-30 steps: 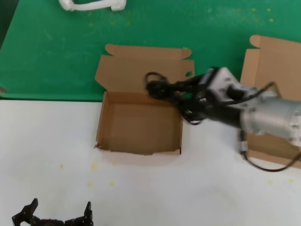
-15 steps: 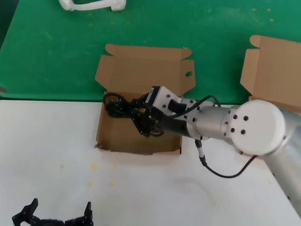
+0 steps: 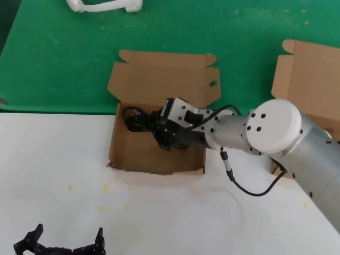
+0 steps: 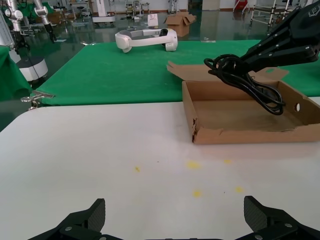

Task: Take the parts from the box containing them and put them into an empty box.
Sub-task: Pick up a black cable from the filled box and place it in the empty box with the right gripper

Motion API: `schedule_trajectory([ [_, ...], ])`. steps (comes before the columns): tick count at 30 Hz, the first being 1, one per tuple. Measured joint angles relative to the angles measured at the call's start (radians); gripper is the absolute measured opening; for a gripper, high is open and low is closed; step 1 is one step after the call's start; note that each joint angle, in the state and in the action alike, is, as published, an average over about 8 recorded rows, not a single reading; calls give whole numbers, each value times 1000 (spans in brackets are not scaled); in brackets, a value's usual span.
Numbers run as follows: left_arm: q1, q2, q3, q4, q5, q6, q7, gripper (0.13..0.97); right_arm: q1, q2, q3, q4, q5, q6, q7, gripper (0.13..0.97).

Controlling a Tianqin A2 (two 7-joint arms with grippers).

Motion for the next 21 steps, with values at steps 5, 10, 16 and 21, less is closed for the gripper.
schedule_trajectory([
  [5,0,0,0,0,0,0,0,966,30,-2,-54,-37,63,20,-24,185],
  [10,0,0,0,0,0,0,0,966,35,0,-64,-36,61,22,-17,185],
  [16,0,0,0,0,0,0,0,966,19,15,-54,5,20,18,16,196],
  [21,0,0,0,0,0,0,0,966,0,45,-46,70,-32,9,74,208],
])
